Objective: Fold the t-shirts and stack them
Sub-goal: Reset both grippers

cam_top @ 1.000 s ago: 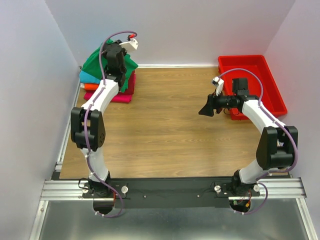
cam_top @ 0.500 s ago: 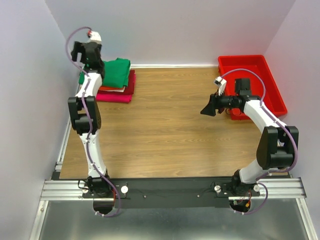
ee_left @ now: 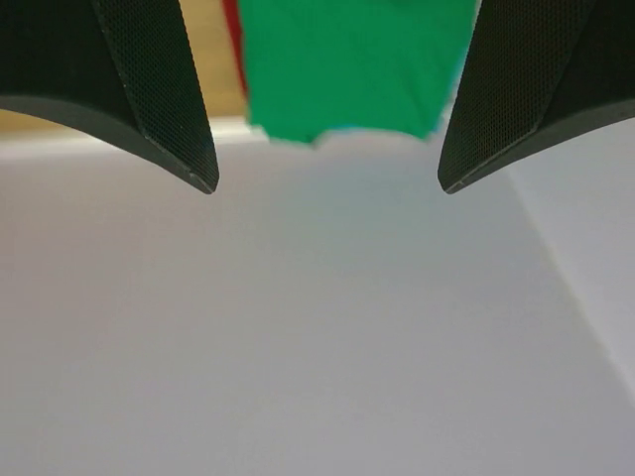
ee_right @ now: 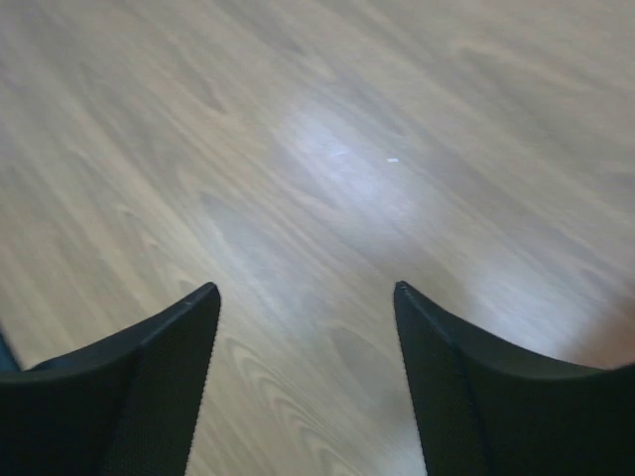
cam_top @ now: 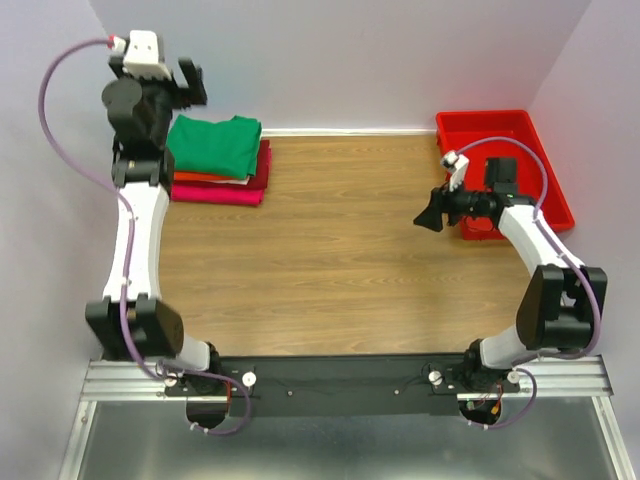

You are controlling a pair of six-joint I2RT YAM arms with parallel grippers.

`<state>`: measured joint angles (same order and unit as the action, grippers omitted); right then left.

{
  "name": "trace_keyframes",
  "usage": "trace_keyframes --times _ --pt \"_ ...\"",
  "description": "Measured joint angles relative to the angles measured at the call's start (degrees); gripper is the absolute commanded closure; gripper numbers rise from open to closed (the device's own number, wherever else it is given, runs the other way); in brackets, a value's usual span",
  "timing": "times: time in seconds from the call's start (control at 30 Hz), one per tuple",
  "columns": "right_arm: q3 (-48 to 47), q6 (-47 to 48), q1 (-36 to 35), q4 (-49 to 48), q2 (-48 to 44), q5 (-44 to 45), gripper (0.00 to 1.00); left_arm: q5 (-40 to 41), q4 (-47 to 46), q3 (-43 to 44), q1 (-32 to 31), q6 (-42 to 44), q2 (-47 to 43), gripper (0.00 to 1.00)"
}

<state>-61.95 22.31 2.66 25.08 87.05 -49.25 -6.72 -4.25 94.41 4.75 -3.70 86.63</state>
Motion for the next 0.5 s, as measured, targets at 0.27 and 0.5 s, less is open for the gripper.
trace_keyframes --times 0.27,0.5 --pt "0.44 -0.96 2.67 -2.40 -14.38 15.56 0.00 -18.88 -0.37 -34.58 0.00 -6.71 -23.74 0.02" --pt "2.71 -15.72 2.71 -7.06 -26.67 31.89 0.00 -21.68 1.03 -44.06 0.00 -7.52 -38.18 0.02"
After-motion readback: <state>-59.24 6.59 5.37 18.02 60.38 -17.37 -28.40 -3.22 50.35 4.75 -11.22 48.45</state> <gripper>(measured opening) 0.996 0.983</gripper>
